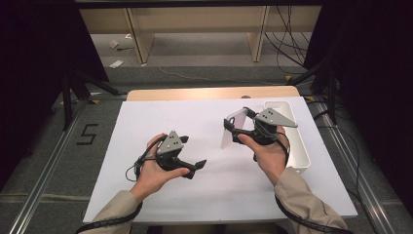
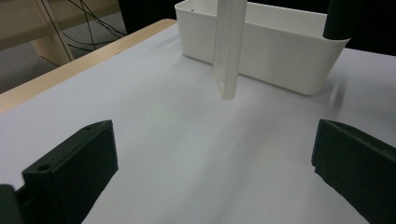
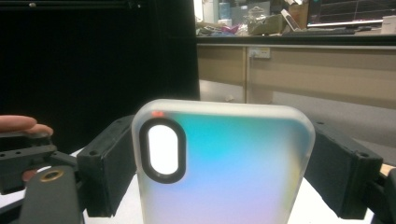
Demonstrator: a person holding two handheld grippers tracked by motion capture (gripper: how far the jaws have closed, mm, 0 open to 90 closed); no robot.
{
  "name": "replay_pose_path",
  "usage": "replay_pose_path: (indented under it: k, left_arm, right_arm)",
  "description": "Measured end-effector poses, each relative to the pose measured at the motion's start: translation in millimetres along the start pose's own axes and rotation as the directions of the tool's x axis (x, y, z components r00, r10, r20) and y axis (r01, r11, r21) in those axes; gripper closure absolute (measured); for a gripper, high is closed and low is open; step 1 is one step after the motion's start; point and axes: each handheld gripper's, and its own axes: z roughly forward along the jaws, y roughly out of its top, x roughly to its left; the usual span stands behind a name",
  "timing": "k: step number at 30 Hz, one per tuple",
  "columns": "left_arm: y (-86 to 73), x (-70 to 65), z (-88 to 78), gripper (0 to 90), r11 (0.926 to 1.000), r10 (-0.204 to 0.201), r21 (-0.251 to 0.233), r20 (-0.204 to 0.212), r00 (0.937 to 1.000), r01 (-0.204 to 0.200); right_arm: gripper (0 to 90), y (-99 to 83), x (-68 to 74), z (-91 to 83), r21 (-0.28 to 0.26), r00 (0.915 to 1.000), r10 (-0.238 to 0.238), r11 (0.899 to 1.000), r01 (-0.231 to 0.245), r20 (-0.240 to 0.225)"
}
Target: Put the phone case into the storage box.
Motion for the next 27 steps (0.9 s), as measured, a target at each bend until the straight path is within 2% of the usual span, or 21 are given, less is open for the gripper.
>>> replay_pose_path:
  k: [27]
  left_arm:
    - [-18.6,12.6,-23.3,0.0,0.9999,-0.006,0.015,-0.046,0.9989,0.007]
  right_arm:
    - [17.9,6.8,-13.0,-7.4,-0.014,0.9992,0.008,1.000,-0.008,0.040]
